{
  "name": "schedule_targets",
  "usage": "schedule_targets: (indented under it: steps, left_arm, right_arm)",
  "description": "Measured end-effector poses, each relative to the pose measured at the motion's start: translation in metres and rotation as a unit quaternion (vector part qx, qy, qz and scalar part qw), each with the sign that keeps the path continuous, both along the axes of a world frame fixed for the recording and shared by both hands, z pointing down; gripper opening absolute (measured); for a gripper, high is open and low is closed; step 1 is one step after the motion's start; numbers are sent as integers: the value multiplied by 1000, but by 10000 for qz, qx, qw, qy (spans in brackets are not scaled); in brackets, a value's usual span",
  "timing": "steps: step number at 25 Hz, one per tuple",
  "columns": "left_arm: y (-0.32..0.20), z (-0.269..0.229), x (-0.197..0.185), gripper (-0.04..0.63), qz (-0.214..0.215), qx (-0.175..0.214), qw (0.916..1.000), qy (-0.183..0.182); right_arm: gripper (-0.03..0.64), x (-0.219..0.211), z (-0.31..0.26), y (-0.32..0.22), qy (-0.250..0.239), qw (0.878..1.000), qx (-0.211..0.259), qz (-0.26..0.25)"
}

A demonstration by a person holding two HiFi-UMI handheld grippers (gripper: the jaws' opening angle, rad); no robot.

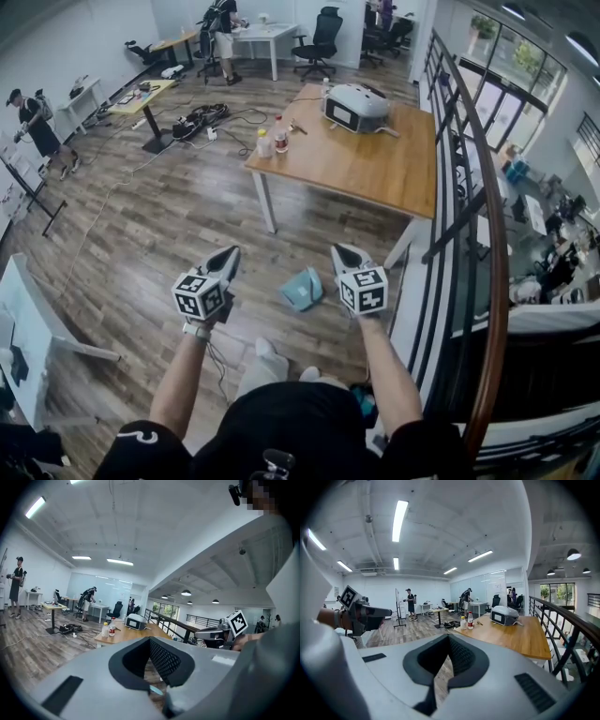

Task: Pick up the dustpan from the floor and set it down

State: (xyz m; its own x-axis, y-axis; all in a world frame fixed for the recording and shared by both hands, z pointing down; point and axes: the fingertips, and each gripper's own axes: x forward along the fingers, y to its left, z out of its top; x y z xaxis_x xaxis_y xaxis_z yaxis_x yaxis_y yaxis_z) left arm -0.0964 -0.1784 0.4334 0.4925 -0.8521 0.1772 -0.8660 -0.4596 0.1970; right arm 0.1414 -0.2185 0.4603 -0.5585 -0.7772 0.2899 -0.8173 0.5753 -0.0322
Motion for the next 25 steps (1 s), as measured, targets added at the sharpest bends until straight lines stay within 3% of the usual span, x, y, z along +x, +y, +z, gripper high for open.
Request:
schedule_targets:
  steps: [25]
  left_arm:
    - [-15, 11, 7, -2, 199, -7, 9998, 26]
  right_arm:
    - [-5, -1, 7, -14, 74, 9999, -74, -62]
